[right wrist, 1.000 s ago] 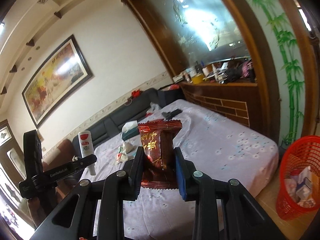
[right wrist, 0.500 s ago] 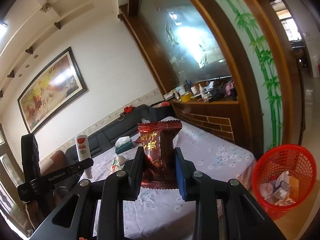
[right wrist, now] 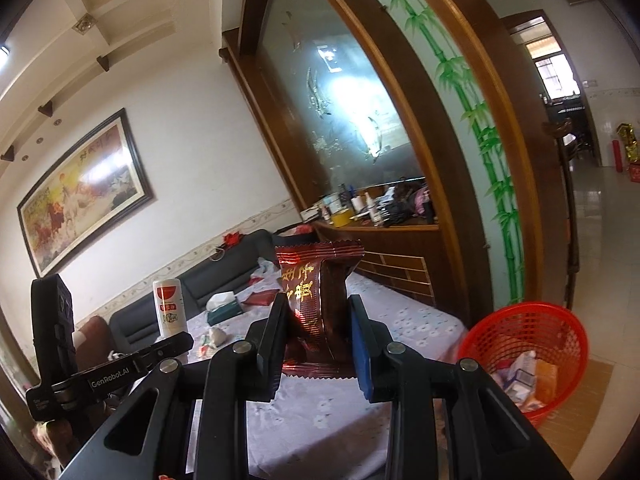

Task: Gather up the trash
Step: 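Carry the spray bottle and candy wrapper over the red wastebasket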

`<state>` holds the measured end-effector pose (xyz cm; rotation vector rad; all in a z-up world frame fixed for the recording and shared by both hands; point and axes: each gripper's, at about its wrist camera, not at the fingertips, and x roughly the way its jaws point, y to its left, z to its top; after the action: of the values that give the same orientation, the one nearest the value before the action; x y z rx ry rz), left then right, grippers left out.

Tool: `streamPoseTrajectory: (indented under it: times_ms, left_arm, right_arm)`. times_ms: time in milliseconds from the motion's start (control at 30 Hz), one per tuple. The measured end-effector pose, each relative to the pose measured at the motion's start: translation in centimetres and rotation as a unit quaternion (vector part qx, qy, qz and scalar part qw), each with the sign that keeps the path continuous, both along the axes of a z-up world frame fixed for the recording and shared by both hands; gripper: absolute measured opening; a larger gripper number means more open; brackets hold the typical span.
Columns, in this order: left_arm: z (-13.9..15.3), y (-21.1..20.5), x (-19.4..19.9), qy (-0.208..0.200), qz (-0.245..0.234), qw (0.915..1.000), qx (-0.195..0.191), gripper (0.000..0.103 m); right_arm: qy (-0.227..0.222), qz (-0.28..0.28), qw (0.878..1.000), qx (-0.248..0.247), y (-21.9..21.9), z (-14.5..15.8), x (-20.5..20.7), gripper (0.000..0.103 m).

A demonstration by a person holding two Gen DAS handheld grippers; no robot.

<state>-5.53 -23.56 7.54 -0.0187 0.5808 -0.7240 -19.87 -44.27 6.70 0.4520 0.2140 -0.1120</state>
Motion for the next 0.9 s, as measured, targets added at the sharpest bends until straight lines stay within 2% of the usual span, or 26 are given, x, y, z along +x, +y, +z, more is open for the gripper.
streamPoseTrajectory:
  times_ms: [233, 500, 900]
  left_arm:
    - [-0.2, -3.0, -0.6, 0.013, -0.058, 0.9982, -0.009, 0.027]
    - [-0.6, -6.8, -1.3, 0.02, -0.121, 0.9924, -0.013, 0.027]
    - [-3.5, -14.5, -1.1, 0.038, -0.186, 0.9818, 0.009, 0.027]
  right_arm:
    - [-0.003, -0.051, 0.999, -0.013, -1.7, 0.4, -2.4, 0.031]
    - [0.0, -0.107, 0.994, 0.001, -4.8, -0.3, -5.0, 0.031]
    - [0.008, -0.13, 0.991, 0.027, -8.6, -2.2, -5.5, 0.031]
